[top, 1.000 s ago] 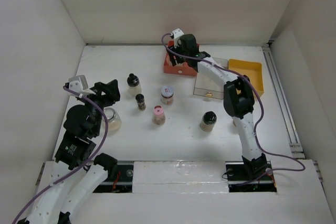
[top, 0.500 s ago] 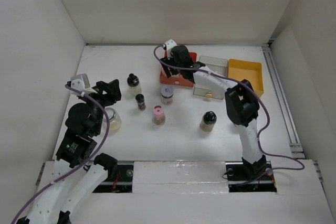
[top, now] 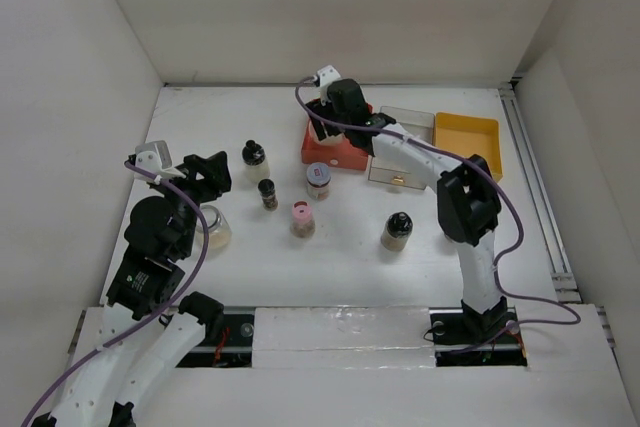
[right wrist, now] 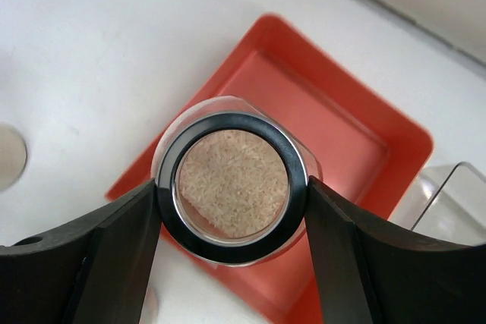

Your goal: Organize the condiment bottles

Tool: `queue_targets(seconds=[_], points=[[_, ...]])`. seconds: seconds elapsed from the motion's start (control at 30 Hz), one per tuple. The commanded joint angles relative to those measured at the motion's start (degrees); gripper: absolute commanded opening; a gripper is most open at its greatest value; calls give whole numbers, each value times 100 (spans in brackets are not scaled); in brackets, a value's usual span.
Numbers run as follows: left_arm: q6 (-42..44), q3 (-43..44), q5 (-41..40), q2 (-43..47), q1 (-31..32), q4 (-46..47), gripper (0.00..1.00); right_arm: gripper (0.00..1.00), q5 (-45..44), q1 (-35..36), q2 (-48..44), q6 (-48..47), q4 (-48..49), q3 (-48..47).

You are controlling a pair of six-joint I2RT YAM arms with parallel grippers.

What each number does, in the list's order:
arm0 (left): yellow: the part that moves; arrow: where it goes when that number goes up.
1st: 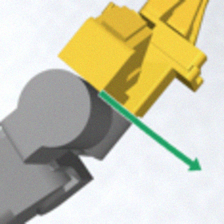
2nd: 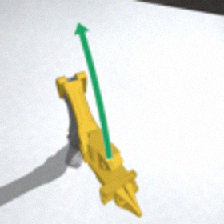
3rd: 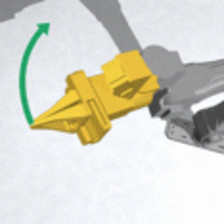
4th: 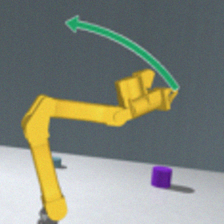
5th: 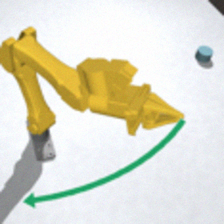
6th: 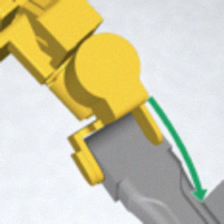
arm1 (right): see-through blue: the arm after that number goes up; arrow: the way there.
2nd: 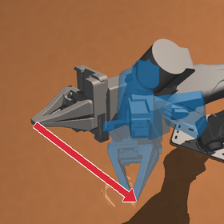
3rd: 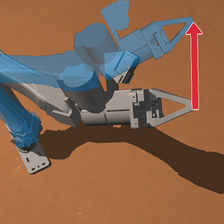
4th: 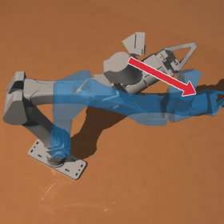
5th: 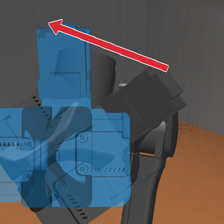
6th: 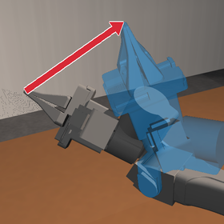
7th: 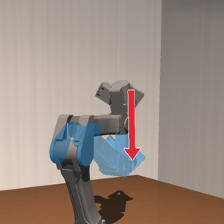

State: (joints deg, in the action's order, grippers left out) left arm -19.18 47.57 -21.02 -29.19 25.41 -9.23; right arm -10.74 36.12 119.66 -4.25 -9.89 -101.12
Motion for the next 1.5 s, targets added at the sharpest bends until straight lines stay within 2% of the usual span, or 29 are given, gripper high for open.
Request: queue_targets(seconds=[0.0, 0.23, 0.4, 0.53, 0.63, 0.67, 0.77, 0.8, 0.9, 1.0, 1.03, 1.07, 1.1, 1.17, 1.2, 1.23, 1.33, 1.43, 1.47], points=[[20, -11, 45, -25, -1, 255, 59, 46, -60, -263, 240, 3, 524, -908], [20, -11, 45, -25, -1, 255, 59, 46, 274, -536, 1260, 3, 147, -2174], [20, -11, 45, -25, -1, 255, 59, 46, 380, -536, 1394, 3, 172, -2123], [20, -11, 45, -25, -1, 308, 59, 53, 380, -536, 1447, 3, 295, -2000], [20, -11, 45, -25, -1, 308, 59, 63, 433, -536, 1386, 56, 408, -1885], [20, -11, 45, -25, -1, 308, 59, 71, 380, -536, 1385, 56, 409, -1807], [20, -11, 45, -25, -1, 308, 59, 80, 327, -483, 1122, 56, 409, -1614], [20, -11, 45, -25, -1, 308, 59, 85, 266, -483, 904, 56, 409, -1534], [20, -11, 45, -25, -1, 308, 59, 91, 116, -430, 159, 56, 409, -974], [20, -11, 106, -25, -1, 308, 59, 92, 64, -430, -537, 56, 479, -114], [20, -11, 106, -25, -1, 308, 59, 92, 3, -430, -1018, 56, 479, 143], [20, -11, 106, -25, -1, 308, 59, 92, -311, -352, -1275, 56, 531, 415], [20, -11, 159, -25, -1, 308, 59, 90, -454, -282, -1530, 56, 532, 1018], [20, -11, 159, 36, -1, 308, 59, 77, -674, -229, -2304, 249, 532, 1680], [20, -11, 211, 36, -1, 308, 59, 59, -857, -167, -2559, 328, 532, 2023], [-33, -11, 212, 36, -1, 308, 59, 30, -859, -167, -2805, 328, 532, 2687], [-33, -11, 265, 36, -1, 308, 59, 27, -1341, 61, -3632, 512, -28, 3360], [-33, -11, 326, 36, -1, 308, 59, 59, -2122, 421, -4274, 872, -1089, 3748], [-33, -11, 326, 36, -1, 308, 59, 76, -2195, 475, -4432, 1013, -1320, 3897]])
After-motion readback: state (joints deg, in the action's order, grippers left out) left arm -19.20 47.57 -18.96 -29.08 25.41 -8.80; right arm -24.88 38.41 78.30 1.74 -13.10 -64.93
